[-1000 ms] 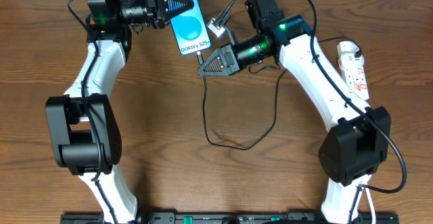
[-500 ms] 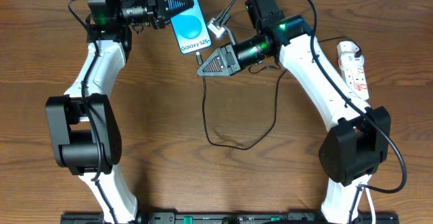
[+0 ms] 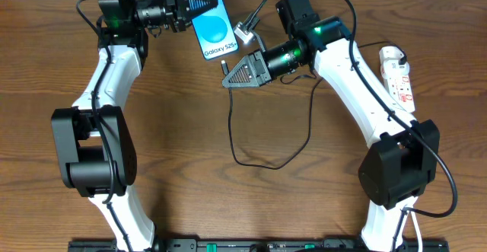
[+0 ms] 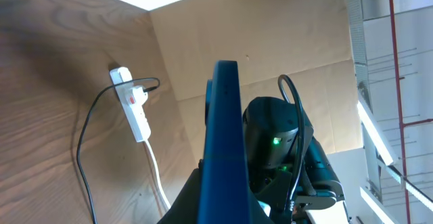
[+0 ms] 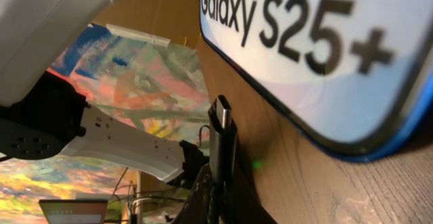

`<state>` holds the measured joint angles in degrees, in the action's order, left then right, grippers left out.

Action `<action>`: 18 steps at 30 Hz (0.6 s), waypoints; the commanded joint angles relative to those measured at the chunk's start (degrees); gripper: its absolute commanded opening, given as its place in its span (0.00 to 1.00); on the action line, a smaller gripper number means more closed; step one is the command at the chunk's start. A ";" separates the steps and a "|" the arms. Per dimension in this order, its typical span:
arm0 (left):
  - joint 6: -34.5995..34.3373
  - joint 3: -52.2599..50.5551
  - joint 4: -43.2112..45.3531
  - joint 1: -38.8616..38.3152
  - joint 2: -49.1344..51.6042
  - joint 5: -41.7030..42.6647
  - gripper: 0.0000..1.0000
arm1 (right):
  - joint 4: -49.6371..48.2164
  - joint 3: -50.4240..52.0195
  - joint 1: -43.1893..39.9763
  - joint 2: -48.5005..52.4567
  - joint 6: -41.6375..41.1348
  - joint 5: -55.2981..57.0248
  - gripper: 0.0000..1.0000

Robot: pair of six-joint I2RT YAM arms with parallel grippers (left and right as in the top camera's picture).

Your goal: Plug charger to phone and switch on socket

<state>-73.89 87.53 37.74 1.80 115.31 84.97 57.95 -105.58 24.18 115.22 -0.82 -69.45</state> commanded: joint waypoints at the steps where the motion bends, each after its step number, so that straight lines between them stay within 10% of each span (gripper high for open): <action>1: -0.72 0.85 0.52 -0.11 -1.09 -0.31 0.08 | -0.09 -0.28 -0.15 -0.90 0.90 -1.42 0.01; 18: -2.36 0.85 0.50 -0.11 -1.09 0.09 0.07 | -3.37 -0.28 -0.31 -0.90 -3.41 2.34 0.01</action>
<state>-75.13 87.53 37.74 1.80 115.31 84.97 54.92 -105.58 24.18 115.22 -1.87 -68.27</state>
